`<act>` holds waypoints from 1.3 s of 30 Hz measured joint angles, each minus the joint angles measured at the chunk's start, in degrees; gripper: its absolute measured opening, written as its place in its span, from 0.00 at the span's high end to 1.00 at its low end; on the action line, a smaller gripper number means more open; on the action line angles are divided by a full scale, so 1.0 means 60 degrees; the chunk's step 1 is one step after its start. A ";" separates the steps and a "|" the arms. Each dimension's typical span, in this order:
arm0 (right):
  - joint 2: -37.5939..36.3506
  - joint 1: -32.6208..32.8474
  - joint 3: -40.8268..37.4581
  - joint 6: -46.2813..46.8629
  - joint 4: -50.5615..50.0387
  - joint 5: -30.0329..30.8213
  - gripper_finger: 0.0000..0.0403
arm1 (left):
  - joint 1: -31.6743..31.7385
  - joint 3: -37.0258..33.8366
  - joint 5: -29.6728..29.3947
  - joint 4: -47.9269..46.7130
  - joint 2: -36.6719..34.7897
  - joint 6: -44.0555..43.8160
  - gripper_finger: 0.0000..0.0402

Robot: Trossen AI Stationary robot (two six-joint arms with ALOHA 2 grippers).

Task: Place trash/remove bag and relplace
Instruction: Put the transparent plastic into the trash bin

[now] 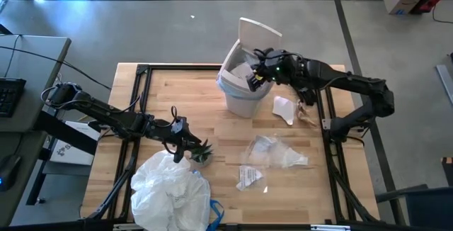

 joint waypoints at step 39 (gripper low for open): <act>-0.1352 0.5681 0.0015 0.0418 0.0896 0.1258 0.58 | -0.0002 0.0000 -0.0007 0.0002 0.0000 -0.0100 0.80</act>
